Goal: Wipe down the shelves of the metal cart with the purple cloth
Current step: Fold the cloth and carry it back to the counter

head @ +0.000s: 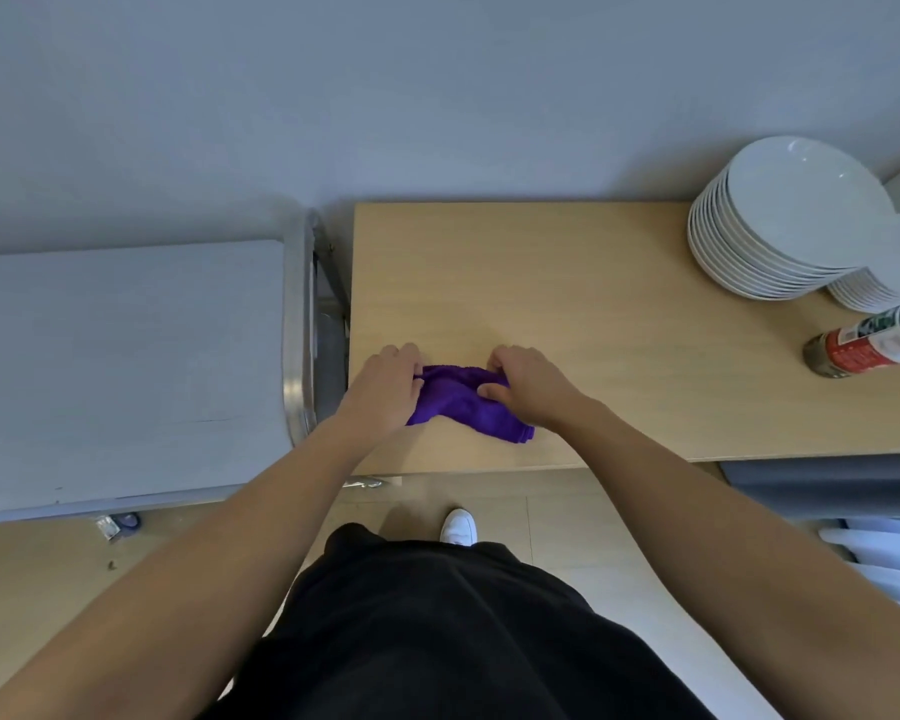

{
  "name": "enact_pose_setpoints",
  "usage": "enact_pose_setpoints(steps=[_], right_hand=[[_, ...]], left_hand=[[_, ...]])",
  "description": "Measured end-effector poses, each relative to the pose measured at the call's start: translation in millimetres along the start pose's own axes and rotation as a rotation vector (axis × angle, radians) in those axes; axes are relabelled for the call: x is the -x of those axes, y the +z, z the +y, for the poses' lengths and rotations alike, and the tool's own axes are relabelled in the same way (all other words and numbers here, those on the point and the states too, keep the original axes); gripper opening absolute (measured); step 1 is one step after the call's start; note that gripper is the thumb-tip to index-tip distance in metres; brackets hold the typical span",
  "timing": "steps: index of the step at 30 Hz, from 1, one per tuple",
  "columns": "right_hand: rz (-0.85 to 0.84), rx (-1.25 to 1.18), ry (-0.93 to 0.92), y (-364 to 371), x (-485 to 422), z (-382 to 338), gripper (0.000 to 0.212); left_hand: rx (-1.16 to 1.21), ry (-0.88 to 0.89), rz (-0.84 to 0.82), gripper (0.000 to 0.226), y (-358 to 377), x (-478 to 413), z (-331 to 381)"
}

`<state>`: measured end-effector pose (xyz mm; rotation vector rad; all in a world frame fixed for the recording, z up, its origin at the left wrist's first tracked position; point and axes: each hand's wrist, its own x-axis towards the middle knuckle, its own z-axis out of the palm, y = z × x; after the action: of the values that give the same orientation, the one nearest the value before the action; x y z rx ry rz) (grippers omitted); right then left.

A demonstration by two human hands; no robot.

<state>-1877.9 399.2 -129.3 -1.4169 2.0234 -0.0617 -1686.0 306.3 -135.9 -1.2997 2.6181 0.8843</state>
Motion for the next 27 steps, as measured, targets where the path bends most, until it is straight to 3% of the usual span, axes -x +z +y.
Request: enact_pose_setpoints(steps=[3, 8, 12, 16, 19, 23, 27], right_hand=[[0.015, -0.077, 0.001, -6, -4, -2, 0.023], [0.390, 0.119, -0.031, -4, -4, -8, 0.036], [0.258, 0.164, -0.180, 12, 10, -2, 0.029], [0.291, 0.173, -0.201, 25, 13, 7, 0.031], [0.362, 0.163, -0.214, 27, 11, 5, 0.026], [0.445, 0.069, -0.251, 28, 17, 1, 0.022], [0.281, 0.170, -0.287, 39, 31, 5, 0.036]], left_hand=[[0.034, -0.059, 0.032, 0.009, 0, -3, 6], [-0.108, 0.010, 0.340, 0.017, 6, -2, 11], [-0.146, 0.280, 0.315, 0.008, 18, 12, 6], [-0.135, 0.291, 0.262, 0.027, 26, 21, -2], [-0.185, 0.319, 0.255, 0.027, 23, 24, -4], [-0.258, 0.310, 0.361, 0.024, 16, 29, -4], [-0.386, 0.331, 0.195, 0.041, 25, 47, -8]])
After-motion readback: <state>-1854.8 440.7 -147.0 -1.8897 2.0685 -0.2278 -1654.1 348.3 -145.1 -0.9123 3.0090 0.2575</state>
